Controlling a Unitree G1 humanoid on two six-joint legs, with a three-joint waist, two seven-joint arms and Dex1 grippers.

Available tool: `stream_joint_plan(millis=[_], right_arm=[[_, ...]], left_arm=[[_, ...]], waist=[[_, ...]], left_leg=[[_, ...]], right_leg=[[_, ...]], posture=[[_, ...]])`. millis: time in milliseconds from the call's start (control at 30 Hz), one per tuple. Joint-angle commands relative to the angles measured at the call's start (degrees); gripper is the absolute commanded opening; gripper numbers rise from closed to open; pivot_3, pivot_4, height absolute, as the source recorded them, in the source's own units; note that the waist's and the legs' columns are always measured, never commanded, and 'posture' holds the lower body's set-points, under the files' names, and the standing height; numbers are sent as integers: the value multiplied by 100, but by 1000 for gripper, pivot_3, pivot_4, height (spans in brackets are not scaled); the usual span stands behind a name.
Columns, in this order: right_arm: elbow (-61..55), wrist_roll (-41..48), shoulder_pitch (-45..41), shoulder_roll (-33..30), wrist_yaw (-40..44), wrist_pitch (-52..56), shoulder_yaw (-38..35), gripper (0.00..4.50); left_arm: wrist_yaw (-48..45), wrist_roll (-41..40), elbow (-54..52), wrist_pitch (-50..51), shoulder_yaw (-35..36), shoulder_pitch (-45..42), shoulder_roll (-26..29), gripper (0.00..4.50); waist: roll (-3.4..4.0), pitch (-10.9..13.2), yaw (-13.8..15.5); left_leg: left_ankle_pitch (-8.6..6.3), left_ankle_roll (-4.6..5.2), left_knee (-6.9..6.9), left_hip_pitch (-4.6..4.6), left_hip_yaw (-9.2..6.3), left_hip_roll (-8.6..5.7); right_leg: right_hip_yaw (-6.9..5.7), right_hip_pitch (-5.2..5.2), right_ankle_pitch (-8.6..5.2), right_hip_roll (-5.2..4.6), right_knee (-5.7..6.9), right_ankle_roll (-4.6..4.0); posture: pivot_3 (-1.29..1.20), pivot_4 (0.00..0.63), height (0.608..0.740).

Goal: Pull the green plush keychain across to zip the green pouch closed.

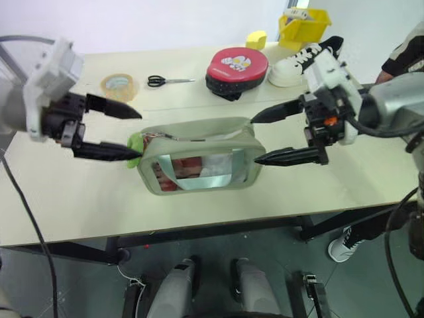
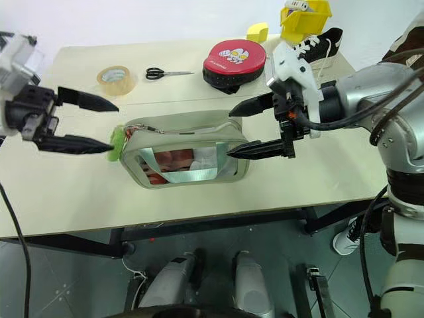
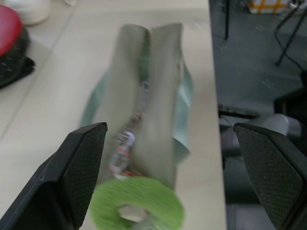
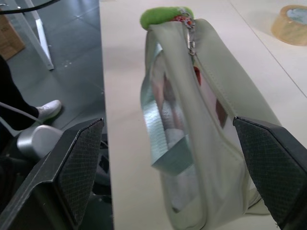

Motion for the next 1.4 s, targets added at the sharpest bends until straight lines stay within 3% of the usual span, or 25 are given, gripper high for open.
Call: stream_joint_plan(millis=[33, 333, 600, 967, 1067, 1267, 1300, 1400], right_arm=[[-96, 16, -69, 109, -159, -97, -91, 4492], [181, -230, -312, 294, -260, -370, 124, 4492], [783, -837, -723, 1131, -449, -850, 744, 4492], [1113, -1734, -546, 1462, 275, -1711, 1798, 4492], [1457, -1988, -650, 1573, 277, -1926, 1845, 3589], [1741, -2317, -692, 1683, 395, -2314, 1839, 365], [1798, -2388, -722, 1718, 363, -2403, 1826, 77], [2105, -2572, -1017, 1875, 128, -2585, 1635, 77]], left_arm=[[246, 122, 65, -246, 60, -131, -19, 4490], [340, 258, 299, -575, -81, -343, -69, 4490], [190, -152, 218, -157, -166, -685, -68, 4490], [206, -122, 59, -183, -192, -669, -1, 4490], [304, -188, -24, -159, -132, -588, -10, 4500], [374, -163, -4, -242, -124, -563, -23, 4500], [381, -132, 36, -283, -131, -585, -30, 4500], [411, -4, 201, -417, -167, -661, -33, 4500]], waist=[[0, 0, 7], [-1, 0, 18], [-1, 0, -10], [-1, 0, -6], [-2, -1, -6], [-2, -1, -2], [-2, -1, -3], [-1, 0, -10]], left_leg=[[0, 0, 0, 0, 1, 0], [-1, 3, -1, -20, 19, 6], [0, 2, 0, -18, 20, 7], [2, 2, 4, -13, 19, 6], [2, 1, 4, -10, 19, 6], [3, -1, 4, -4, 19, 6], [3, -1, 4, -4, 19, 6], [3, -1, 3, 9, 19, 6]], right_leg=[[0, 1, 0, -1, 0, -1], [-3, -15, -2, -7, -6, -2], [-2, -18, -1, -4, 1, -1], [-9, -12, 11, 3, 6, 19], [-9, -11, 10, 3, 7, 19], [-9, -6, 11, 5, 7, 19], [-9, -6, 11, 5, 7, 19], [-9, 3, 11, 6, 8, 19]], posture=[[0, 150, 740], [0, 150, 740], [0, 150, 740], [0, 150, 740], [0, 150, 740], [0, 150, 740], [0, 150, 740], [0, 150, 740]])
